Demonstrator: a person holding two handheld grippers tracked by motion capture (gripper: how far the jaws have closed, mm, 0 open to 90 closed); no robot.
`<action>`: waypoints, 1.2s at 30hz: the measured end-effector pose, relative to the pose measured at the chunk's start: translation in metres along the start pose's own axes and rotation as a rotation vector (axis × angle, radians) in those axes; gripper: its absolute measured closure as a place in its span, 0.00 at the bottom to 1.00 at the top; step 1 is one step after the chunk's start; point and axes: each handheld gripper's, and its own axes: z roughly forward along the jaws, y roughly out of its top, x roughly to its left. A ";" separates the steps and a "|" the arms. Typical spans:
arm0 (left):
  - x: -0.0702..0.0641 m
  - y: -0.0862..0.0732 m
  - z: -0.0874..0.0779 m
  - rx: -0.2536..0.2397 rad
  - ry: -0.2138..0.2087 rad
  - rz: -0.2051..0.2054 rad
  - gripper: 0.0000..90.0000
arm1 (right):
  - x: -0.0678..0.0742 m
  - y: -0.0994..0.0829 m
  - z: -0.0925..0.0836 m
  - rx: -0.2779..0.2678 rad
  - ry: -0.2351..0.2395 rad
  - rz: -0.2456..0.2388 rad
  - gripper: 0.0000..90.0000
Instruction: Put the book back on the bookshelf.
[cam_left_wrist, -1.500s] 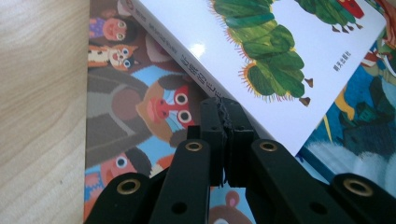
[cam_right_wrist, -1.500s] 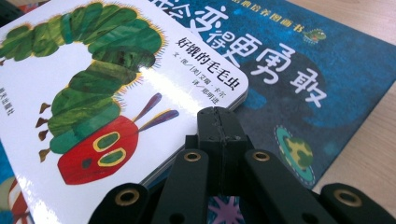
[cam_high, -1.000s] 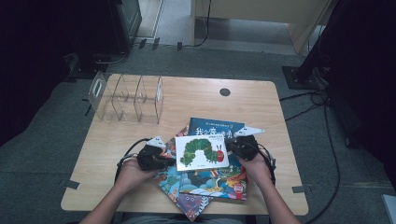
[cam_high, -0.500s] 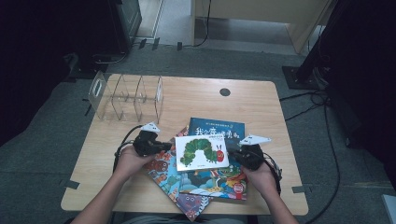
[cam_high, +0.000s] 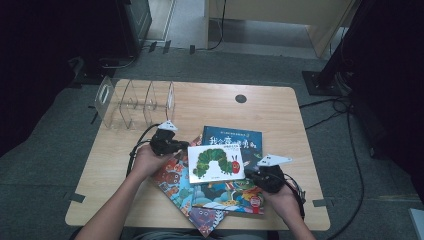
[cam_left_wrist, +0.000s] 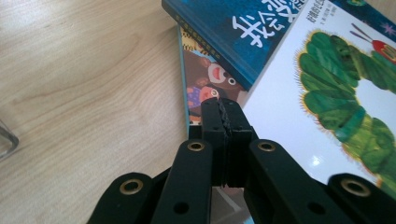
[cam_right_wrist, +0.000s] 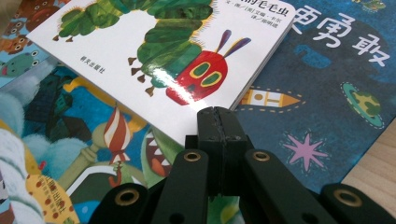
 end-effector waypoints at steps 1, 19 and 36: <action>0.000 0.001 0.002 -0.001 0.008 0.003 1.00 | 0.000 -0.001 -0.002 0.006 0.009 0.002 1.00; -0.007 -0.010 -0.001 0.041 -0.052 0.017 1.00 | -0.004 -0.005 0.001 0.028 0.037 -0.013 1.00; -0.029 -0.028 -0.016 0.105 -0.075 0.034 1.00 | -0.022 0.005 0.012 -0.020 0.000 0.010 1.00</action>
